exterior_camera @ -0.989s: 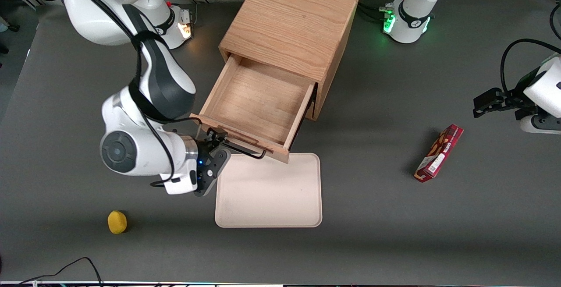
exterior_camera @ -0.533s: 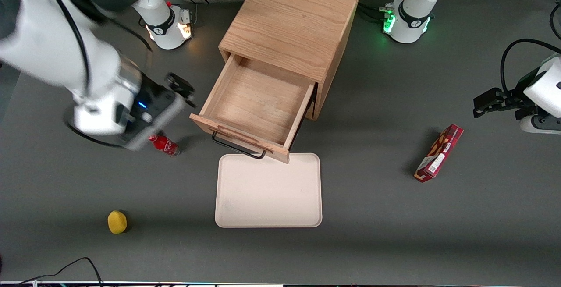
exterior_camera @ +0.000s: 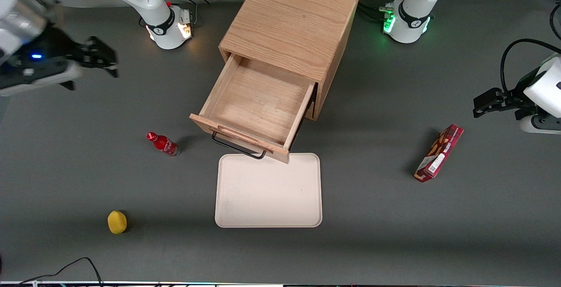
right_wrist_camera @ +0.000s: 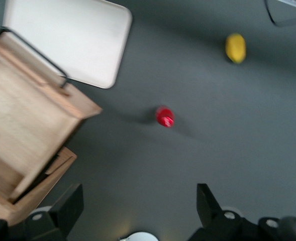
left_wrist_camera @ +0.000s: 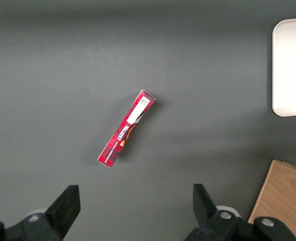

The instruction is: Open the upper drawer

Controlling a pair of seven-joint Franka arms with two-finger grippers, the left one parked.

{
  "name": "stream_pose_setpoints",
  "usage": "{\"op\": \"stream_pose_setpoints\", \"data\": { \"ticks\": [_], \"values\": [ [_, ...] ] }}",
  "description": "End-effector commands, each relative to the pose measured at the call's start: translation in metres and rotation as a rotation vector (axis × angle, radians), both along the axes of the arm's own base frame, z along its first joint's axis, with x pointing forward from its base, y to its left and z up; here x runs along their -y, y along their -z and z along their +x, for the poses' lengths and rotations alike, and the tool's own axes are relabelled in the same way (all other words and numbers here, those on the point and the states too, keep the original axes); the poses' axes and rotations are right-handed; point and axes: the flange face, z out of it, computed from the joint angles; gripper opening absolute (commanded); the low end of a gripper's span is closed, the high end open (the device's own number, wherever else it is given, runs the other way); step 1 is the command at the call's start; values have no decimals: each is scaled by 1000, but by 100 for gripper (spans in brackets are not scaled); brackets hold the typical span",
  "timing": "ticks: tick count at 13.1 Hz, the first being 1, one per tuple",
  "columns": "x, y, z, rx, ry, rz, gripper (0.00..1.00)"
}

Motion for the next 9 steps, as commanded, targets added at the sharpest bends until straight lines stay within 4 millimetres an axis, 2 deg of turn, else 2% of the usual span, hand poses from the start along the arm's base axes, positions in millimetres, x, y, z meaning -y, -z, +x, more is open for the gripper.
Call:
{"op": "stream_pose_setpoints", "data": {
  "ticks": [1,2,3,7,9],
  "values": [
    [61,45,-45,14,105,66,100],
    [79,59,-59,43,132,85,100],
    [89,70,-65,59,142,88,100],
    [91,61,-40,43,184,58,100],
    [81,61,-32,15,325,47,100]
  ]
}}
